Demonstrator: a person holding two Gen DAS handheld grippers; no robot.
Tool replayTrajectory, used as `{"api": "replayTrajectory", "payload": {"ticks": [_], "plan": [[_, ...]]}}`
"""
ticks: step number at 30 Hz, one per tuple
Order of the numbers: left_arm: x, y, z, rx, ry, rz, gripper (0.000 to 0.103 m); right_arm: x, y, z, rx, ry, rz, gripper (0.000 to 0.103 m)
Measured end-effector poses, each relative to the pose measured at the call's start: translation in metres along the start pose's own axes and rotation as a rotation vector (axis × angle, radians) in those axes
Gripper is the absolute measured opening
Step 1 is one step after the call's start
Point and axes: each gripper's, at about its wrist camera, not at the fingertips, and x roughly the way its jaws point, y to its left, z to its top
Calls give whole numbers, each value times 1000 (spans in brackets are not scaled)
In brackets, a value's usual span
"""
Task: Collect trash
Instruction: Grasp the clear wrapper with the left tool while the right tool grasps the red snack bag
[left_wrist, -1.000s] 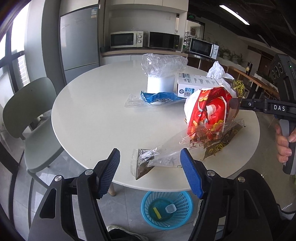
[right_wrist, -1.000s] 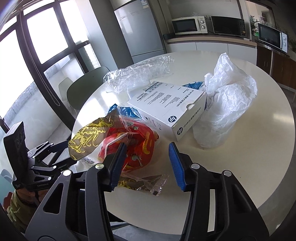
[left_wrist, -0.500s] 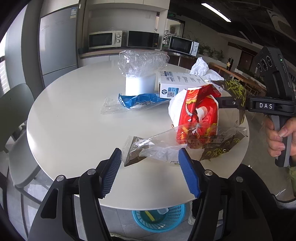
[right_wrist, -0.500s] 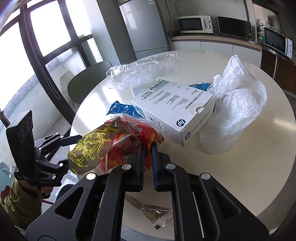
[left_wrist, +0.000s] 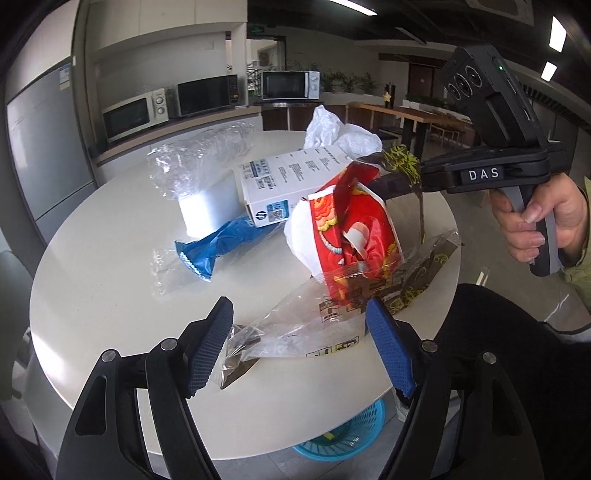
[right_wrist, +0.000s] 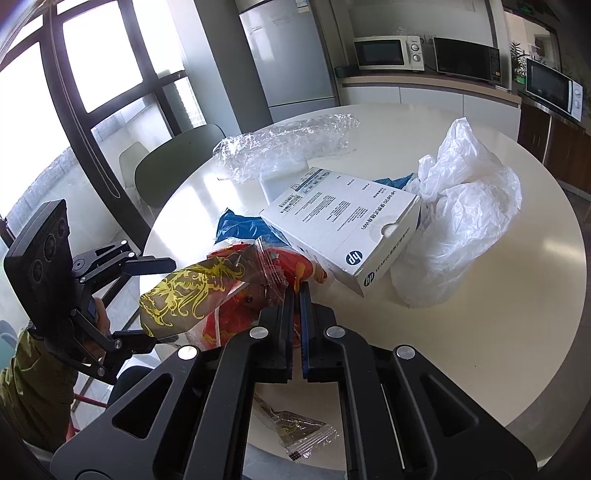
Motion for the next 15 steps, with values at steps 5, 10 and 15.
{"api": "replayTrajectory", "payload": {"ticks": [5, 10, 15], "plan": [[16, -9, 1, 56, 63, -34, 55, -3, -3, -3, 5, 0, -4, 3], [18, -14, -6, 44, 76, -41, 39, -9, -6, -5, 6, -6, -14, 2], [10, -21, -11, 25, 58, -34, 20, -18, -6, -8, 9, -26, -16, 2]]}}
